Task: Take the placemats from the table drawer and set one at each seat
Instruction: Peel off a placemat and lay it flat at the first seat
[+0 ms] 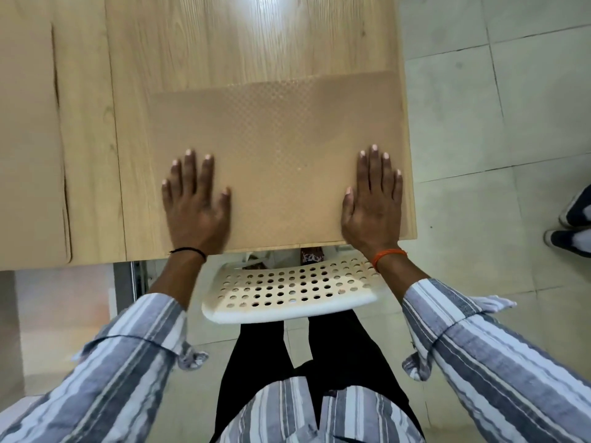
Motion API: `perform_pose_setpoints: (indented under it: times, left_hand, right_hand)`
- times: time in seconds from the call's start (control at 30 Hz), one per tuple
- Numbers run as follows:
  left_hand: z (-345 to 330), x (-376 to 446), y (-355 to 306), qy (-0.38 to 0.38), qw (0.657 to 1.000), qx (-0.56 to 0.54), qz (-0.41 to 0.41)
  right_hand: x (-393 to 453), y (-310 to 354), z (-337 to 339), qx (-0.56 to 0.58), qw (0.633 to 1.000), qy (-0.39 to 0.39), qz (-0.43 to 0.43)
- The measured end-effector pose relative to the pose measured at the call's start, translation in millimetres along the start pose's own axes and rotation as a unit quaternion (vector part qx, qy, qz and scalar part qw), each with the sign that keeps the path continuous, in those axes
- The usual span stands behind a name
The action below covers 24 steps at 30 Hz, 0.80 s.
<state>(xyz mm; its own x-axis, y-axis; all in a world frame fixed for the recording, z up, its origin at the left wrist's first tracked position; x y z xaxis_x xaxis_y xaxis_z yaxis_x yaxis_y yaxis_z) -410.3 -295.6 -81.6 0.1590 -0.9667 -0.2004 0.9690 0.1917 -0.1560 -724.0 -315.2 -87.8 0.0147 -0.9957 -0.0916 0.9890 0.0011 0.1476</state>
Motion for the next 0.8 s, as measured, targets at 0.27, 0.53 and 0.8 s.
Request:
perform_pose_setpoints:
  times: [0.27,0.53,0.8]
  left_hand:
    - [6,5,27,-0.011,1.000,-0.015,-0.005]
    - [26,28,36,-0.035,0.999,0.016,-0.005]
    - [21,79,-92,-0.007,0.992,-0.036,-0.119]
  right_hand:
    - [-1,0,1,-0.001,1.000,0.002,0.001]
    - [2,2,6,-0.004,1.000,-0.008,-0.004]
    - [12,12,18,-0.020,0.999,-0.026,-0.027]
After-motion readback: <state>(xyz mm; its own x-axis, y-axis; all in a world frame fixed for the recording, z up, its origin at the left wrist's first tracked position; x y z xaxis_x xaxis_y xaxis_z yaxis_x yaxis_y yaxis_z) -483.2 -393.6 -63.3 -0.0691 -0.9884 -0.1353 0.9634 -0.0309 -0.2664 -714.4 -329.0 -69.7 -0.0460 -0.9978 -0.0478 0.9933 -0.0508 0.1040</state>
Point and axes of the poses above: each hand's wrist, its own x-axis towards the middle knuckle, its own z-axis out of the back of the hand, y = z × x, the point moved 10 cm from there along x, towards the middle knuckle, and after that the axes turned 2 degrees about y, right-handed, at the moved point
